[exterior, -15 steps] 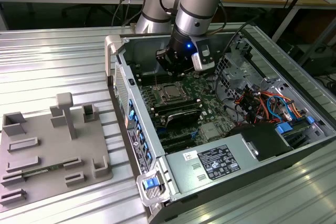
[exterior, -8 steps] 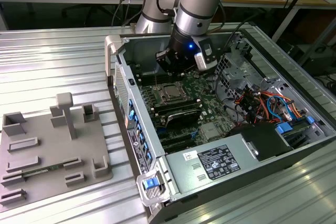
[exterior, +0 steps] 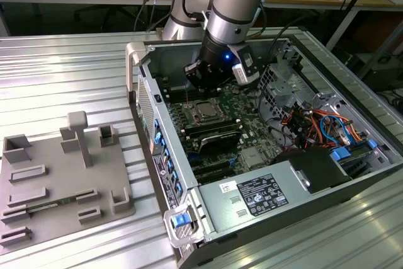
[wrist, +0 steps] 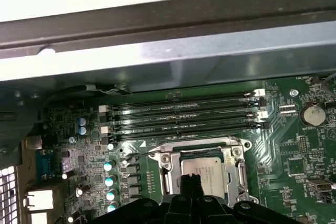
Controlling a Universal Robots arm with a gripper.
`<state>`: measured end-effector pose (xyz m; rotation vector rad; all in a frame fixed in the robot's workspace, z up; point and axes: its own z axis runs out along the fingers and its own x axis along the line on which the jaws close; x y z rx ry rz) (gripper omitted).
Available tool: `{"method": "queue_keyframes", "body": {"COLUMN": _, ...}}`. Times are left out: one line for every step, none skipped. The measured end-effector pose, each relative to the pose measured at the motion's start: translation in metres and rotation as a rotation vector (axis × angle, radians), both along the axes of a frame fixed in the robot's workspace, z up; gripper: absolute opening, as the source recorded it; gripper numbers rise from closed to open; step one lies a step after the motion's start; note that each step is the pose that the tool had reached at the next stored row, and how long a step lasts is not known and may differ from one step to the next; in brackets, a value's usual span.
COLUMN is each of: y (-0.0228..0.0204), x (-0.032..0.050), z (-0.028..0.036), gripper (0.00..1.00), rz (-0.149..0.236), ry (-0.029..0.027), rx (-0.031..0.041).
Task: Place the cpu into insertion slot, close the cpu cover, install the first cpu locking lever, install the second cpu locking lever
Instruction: 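Install the first cpu locking lever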
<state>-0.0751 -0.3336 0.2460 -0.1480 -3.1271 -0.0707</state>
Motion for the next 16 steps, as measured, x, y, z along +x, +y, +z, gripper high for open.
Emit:
{"method": "queue_keyframes", "body": {"y": -0.0001, "x": -0.0012, "z": -0.0003, "gripper": 0.11, "rz": 0.007, "ry": 0.0001, "rx": -0.0002}}
{"method": "queue_keyframes", "body": {"y": -0.0001, "x": -0.0028, "z": -0.0010, "gripper": 0.11, "rz": 0.020, "ry": 0.0002, "rx": -0.0003}}
{"method": "queue_keyframes", "body": {"y": 0.0000, "x": -0.0037, "z": -0.0016, "gripper": 0.11, "rz": 0.026, "ry": 0.0001, "rx": 0.0000}}
{"method": "queue_keyframes", "body": {"y": -0.0001, "x": -0.0046, "z": -0.0021, "gripper": 0.11, "rz": 0.031, "ry": 0.0001, "rx": 0.0002}}
{"method": "queue_keyframes", "body": {"y": -0.0001, "x": -0.0063, "z": -0.0028, "gripper": 0.11, "rz": 0.039, "ry": 0.0001, "rx": 0.0003}}
{"method": "queue_keyframes", "body": {"y": 0.0000, "x": -0.0080, "z": -0.0032, "gripper": 0.11, "rz": 0.043, "ry": 0.0001, "rx": 0.0004}}
{"method": "queue_keyframes", "body": {"y": 0.0000, "x": -0.0096, "z": -0.0034, "gripper": 0.11, "rz": 0.045, "ry": 0.0000, "rx": 0.0004}}
{"method": "queue_keyframes", "body": {"y": 0.0000, "x": -0.0123, "z": -0.0035, "gripper": 0.11, "rz": 0.047, "ry": 0.0001, "rx": 0.0004}}
{"method": "queue_keyframes", "body": {"y": 0.0000, "x": -0.0151, "z": -0.0035, "gripper": 0.11, "rz": 0.053, "ry": 0.0000, "rx": 0.0004}}
{"method": "queue_keyframes", "body": {"y": 0.0000, "x": -0.0163, "z": -0.0035, "gripper": 0.11, "rz": 0.056, "ry": -0.0001, "rx": 0.0004}}
{"method": "queue_keyframes", "body": {"y": 0.0000, "x": -0.0171, "z": -0.0035, "gripper": 0.11, "rz": 0.058, "ry": -0.0005, "rx": 0.0004}}
{"method": "queue_keyframes", "body": {"y": 0.0000, "x": -0.0186, "z": -0.0034, "gripper": 0.11, "rz": 0.061, "ry": -0.0023, "rx": 0.0002}}
{"method": "queue_keyframes", "body": {"y": 0.0000, "x": -0.0206, "z": -0.0032, "gripper": 0.11, "rz": 0.065, "ry": -0.0068, "rx": 0.0001}}
{"method": "queue_keyframes", "body": {"y": 0.0000, "x": -0.0216, "z": -0.0028, "gripper": 0.11, "rz": 0.066, "ry": -0.0086, "rx": 0.0001}}
{"method": "queue_keyframes", "body": {"y": -0.0001, "x": -0.0227, "z": -0.0023, "gripper": 0.11, "rz": 0.066, "ry": -0.0112, "rx": 0.0000}}
{"method": "queue_keyframes", "body": {"y": -0.0001, "x": -0.0249, "z": -0.0017, "gripper": 0.11, "rz": 0.066, "ry": -0.0166, "rx": -0.0001}}
